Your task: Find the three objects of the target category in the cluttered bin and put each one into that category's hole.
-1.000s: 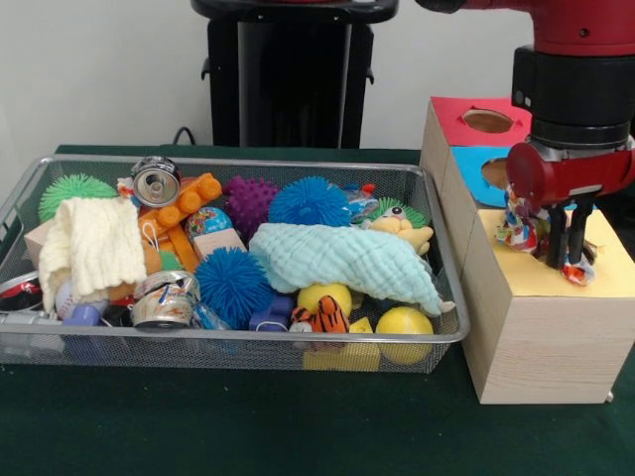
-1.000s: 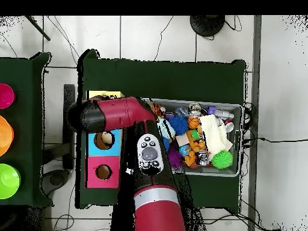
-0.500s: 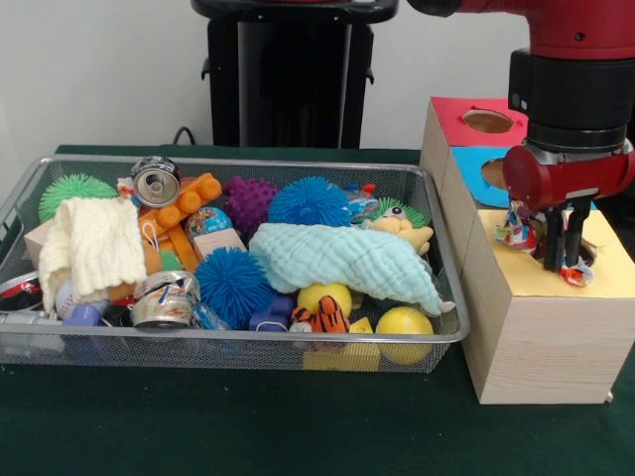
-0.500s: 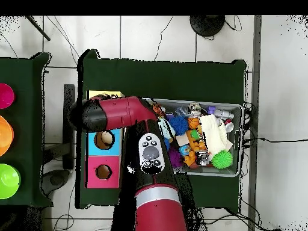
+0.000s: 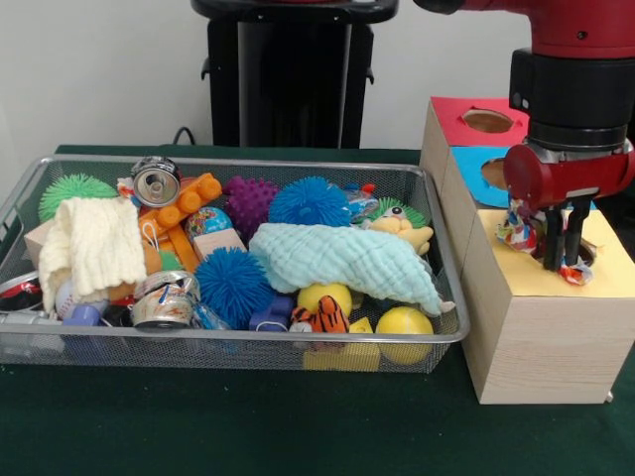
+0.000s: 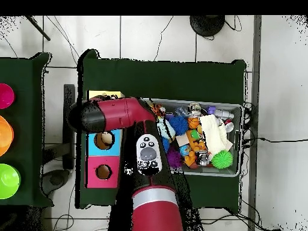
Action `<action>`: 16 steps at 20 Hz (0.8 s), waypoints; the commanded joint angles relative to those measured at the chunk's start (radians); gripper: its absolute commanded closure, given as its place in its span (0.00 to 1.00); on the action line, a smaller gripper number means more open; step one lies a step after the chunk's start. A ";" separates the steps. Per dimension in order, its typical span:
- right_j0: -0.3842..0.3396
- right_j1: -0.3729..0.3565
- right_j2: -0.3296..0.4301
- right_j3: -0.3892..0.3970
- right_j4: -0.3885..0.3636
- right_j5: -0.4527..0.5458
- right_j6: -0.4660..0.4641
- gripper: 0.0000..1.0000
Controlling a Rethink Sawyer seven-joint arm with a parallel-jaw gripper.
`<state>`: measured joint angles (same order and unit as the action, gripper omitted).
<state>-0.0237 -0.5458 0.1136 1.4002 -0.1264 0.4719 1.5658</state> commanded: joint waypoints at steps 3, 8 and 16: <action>-0.010 0.042 -0.025 0.119 -0.034 -0.006 0.137 1.00; -0.017 0.040 -0.022 0.135 -0.033 -0.018 0.139 1.00; -0.023 0.024 -0.021 0.164 -0.033 -0.024 0.137 1.00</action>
<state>-0.0212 -0.5538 0.1060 1.4190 -0.1264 0.4635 1.5658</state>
